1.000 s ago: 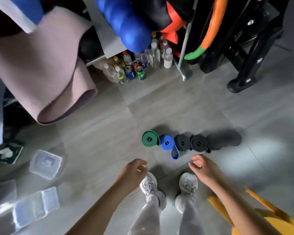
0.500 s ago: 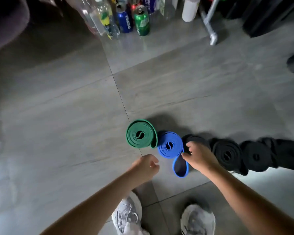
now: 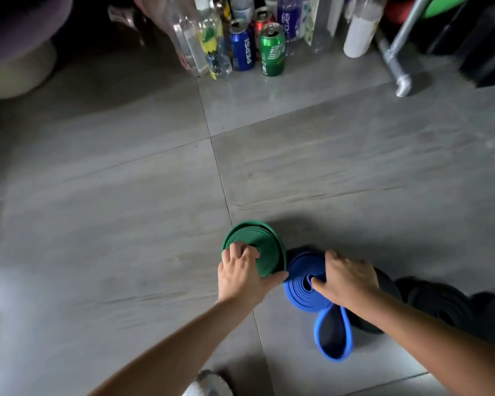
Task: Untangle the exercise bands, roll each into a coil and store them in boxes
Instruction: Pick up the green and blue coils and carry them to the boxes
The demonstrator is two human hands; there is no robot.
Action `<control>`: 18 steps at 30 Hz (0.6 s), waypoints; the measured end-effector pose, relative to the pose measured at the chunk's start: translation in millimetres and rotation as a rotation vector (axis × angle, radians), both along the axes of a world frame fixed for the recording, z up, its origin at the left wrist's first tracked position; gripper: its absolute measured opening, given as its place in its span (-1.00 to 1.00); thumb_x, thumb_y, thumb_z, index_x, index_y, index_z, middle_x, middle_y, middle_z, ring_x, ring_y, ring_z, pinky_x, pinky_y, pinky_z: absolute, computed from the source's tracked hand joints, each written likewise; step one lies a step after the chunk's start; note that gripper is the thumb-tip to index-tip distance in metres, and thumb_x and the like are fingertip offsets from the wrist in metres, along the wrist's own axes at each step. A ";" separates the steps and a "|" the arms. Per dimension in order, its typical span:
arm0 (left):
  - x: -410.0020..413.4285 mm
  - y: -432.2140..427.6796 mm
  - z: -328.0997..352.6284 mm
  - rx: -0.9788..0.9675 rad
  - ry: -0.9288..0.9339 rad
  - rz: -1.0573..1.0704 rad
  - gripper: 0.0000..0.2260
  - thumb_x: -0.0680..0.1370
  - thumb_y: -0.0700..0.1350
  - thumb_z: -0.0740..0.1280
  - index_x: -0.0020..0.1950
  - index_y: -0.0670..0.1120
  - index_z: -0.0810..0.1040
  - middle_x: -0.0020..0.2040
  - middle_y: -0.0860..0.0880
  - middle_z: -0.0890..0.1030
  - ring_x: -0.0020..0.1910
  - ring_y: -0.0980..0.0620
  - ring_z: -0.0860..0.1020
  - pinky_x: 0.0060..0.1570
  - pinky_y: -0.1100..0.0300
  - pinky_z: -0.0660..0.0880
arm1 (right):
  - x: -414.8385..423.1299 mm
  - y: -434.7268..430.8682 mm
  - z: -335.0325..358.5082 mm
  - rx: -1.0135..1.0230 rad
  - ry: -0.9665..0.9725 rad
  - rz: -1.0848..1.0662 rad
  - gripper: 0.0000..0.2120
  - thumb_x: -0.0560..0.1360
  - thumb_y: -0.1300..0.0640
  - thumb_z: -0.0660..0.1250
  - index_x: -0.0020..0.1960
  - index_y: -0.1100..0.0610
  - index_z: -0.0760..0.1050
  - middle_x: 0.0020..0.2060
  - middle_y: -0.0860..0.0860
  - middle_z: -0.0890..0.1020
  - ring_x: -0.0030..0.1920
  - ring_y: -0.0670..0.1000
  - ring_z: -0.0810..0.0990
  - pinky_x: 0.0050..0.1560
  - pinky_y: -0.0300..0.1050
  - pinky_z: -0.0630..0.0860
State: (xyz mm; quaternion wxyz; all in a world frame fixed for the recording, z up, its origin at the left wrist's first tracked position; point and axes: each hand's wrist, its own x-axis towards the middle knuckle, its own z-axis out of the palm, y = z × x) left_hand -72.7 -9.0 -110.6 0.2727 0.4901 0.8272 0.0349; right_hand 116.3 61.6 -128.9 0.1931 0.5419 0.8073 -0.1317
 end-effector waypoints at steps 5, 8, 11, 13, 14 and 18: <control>11.6 2.9 -6.3 -0.029 0.100 0.015 -0.19 0.20 0.48 0.32 0.25 -0.04 0.41 0.21 0.02 0.29 0.24 -0.02 0.25 0.19 0.09 0.29 | -0.7 -2.1 -6.1 -0.067 0.066 -0.110 -0.54 0.42 -0.25 0.28 0.02 0.13 0.33 -0.07 0.02 0.64 -0.04 0.07 0.64 -0.31 -0.16 0.35; 16.4 1.5 -8.3 -0.041 0.149 0.021 -0.23 0.26 0.39 0.36 0.30 -0.07 0.38 0.29 0.00 0.25 0.29 -0.04 0.22 0.22 0.08 0.28 | -1.2 -5.1 -6.7 -0.067 0.073 -0.123 -0.52 0.44 -0.24 0.28 0.03 0.17 0.35 -0.05 0.07 0.63 -0.04 0.09 0.64 -0.31 -0.17 0.36; 18.9 1.8 -7.6 -0.039 0.193 -0.044 -0.36 0.31 0.26 0.38 0.26 -0.09 0.42 0.37 -0.02 0.21 0.32 -0.07 0.20 0.24 0.07 0.26 | -0.4 -3.8 -5.3 -0.088 0.101 -0.128 -0.52 0.44 -0.23 0.30 0.03 0.18 0.34 -0.02 0.09 0.62 -0.01 0.12 0.63 -0.27 -0.14 0.37; 15.6 -3.8 -8.6 -0.041 0.217 -0.096 -0.42 0.33 0.18 0.36 0.25 -0.09 0.43 0.39 -0.03 0.18 0.34 -0.07 0.19 0.25 0.08 0.24 | -0.3 -4.0 -2.6 -0.099 0.120 -0.128 -0.54 0.42 -0.24 0.30 -0.02 0.14 0.29 -0.04 0.08 0.62 -0.01 0.12 0.63 -0.28 -0.14 0.35; 13.6 -8.2 -10.3 -0.035 0.231 -0.126 -0.44 0.34 0.16 0.35 0.25 -0.09 0.42 0.40 -0.03 0.17 0.35 -0.07 0.18 0.26 0.09 0.22 | -0.7 -5.0 -1.6 -0.098 0.123 -0.127 -0.54 0.42 -0.25 0.30 -0.06 0.12 0.25 -0.06 0.07 0.62 -0.03 0.12 0.63 -0.29 -0.14 0.34; 14.1 -19.0 -18.4 -0.044 0.236 -0.203 -0.45 0.38 0.16 0.31 0.28 -0.10 0.40 0.46 -0.06 0.09 0.43 -0.09 0.05 0.40 -0.01 0.08 | -3.4 -13.3 0.8 -0.117 0.095 -0.109 -0.54 0.41 -0.27 0.28 -0.10 0.08 0.19 -0.10 0.03 0.63 -0.07 0.11 0.63 -0.31 -0.15 0.32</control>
